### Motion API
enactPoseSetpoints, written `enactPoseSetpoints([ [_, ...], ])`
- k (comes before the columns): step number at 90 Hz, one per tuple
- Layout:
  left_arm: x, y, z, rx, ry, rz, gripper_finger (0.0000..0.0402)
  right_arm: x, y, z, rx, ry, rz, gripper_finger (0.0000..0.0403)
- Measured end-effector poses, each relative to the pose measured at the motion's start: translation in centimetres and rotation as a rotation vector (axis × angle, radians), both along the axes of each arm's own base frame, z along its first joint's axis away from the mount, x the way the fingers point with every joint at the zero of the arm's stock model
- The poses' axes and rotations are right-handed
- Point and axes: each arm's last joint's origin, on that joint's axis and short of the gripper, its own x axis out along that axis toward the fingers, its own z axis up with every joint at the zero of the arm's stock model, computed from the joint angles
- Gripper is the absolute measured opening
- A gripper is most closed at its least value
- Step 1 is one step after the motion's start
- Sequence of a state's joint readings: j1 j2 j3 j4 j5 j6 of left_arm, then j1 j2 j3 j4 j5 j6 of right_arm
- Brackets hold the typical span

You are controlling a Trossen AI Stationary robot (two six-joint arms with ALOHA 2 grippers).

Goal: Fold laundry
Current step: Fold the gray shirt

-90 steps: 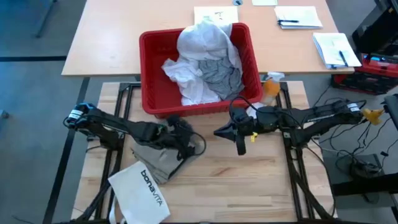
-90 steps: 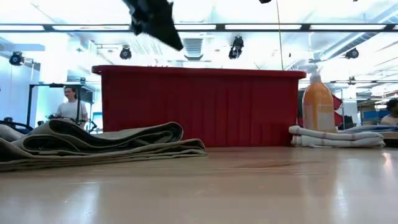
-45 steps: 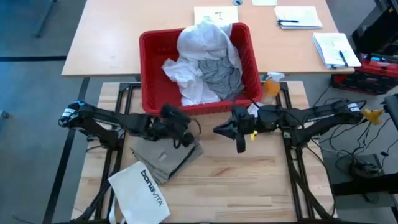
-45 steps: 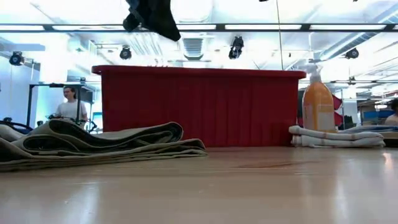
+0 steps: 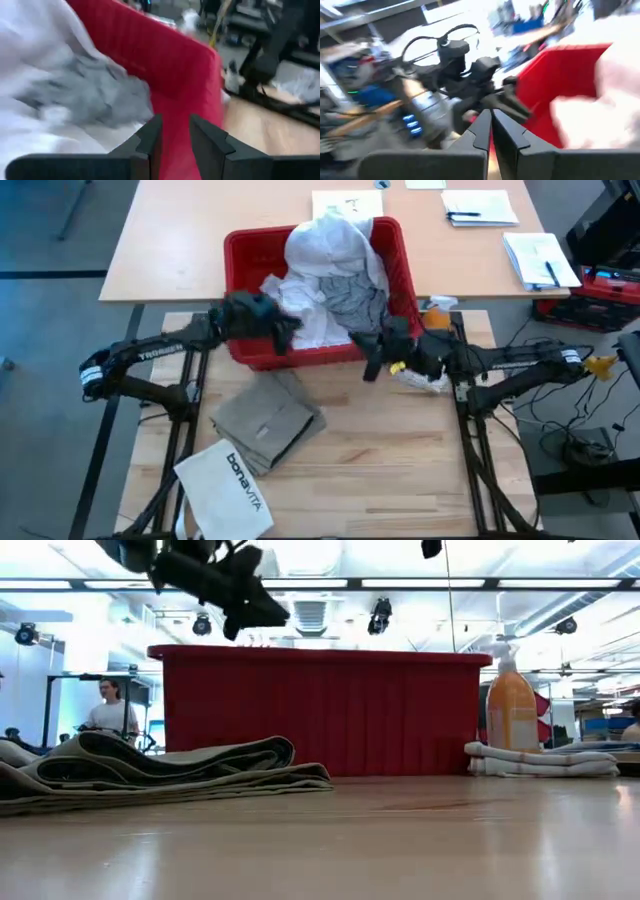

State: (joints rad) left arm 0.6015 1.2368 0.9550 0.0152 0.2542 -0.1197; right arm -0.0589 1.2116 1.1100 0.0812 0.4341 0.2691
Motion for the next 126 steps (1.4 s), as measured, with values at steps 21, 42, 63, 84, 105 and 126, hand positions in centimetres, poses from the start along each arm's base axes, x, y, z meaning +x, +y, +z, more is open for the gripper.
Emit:
enactPoseSetpoints([
  [21,-2.5,3.0,0.4,-0.002,-0.012,0.005,0.0089,1.9,-10.0,-2.9,0.031,0.326,-0.08,0.003],
  [42,-2.6,2.9,0.4,-0.012,-0.005,-0.001,0.0096,3.7,-20.1,-7.0,0.068,0.63,0.059,0.0161],
  [63,-2.6,2.8,0.0,-0.037,0.021,-0.001,0.0087,5.1,-26.8,-12.5,0.05,0.866,0.05,0.0247],
  [84,-2.6,2.8,0.0,-0.009,0.033,-0.007,0.0073,5.6,-29.3,-16.8,0.093,1.082,-0.038,0.0304],
  [105,-2.4,3.0,-0.3,-0.015,0.041,-0.006,0.0065,6.7,-29.1,-17.7,0.094,1.141,-0.071,0.0254],
  [126,-2.4,3.0,-0.3,0.005,0.048,-0.013,0.0064,5.3,-27.6,-11.2,-0.03,1.057,-0.134,0.002],
])
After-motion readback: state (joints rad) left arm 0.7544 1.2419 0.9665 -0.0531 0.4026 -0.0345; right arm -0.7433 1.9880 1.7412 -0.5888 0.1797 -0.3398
